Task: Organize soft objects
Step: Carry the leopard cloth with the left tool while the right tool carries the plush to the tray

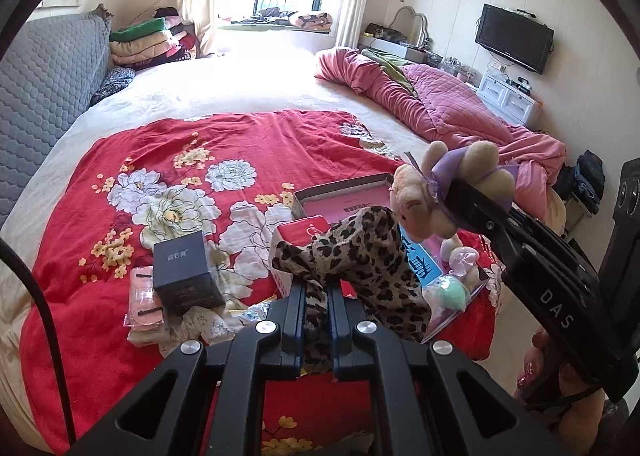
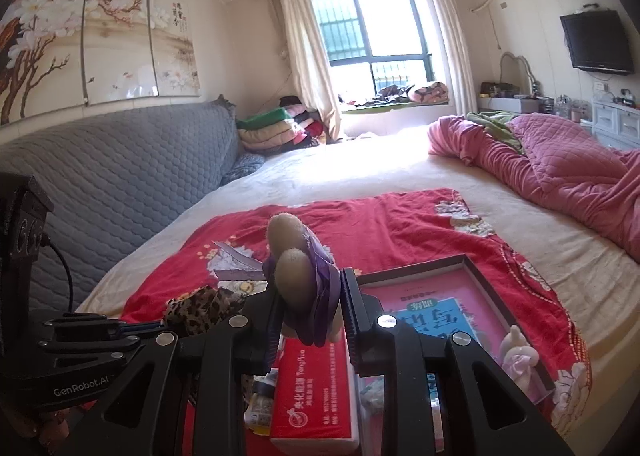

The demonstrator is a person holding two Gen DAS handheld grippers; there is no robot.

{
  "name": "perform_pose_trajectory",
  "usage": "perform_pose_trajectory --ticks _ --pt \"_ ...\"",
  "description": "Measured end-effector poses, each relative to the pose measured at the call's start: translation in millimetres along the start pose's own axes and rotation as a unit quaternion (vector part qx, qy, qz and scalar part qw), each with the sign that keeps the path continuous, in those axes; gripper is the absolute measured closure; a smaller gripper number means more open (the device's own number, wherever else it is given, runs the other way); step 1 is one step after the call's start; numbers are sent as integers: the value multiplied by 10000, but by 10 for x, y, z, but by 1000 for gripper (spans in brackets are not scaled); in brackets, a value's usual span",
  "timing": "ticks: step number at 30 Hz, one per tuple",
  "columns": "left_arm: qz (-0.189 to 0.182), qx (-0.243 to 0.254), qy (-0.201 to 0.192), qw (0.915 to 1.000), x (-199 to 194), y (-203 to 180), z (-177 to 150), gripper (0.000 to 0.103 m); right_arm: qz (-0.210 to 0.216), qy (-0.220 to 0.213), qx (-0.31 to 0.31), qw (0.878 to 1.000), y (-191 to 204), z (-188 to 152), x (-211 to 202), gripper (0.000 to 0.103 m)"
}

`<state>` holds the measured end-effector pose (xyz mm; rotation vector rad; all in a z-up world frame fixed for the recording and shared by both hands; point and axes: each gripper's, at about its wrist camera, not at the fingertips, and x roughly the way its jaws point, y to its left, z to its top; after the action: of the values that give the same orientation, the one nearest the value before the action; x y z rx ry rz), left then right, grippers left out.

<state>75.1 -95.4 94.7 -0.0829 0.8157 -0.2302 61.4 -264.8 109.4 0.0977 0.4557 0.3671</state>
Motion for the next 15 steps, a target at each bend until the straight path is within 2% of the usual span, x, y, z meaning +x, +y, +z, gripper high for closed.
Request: perform_pose_trajectory --ticks 15 --pt "-176 404 125 9990 232 -479 158 94 -525 -295 485 9970 -579 66 -261 76"
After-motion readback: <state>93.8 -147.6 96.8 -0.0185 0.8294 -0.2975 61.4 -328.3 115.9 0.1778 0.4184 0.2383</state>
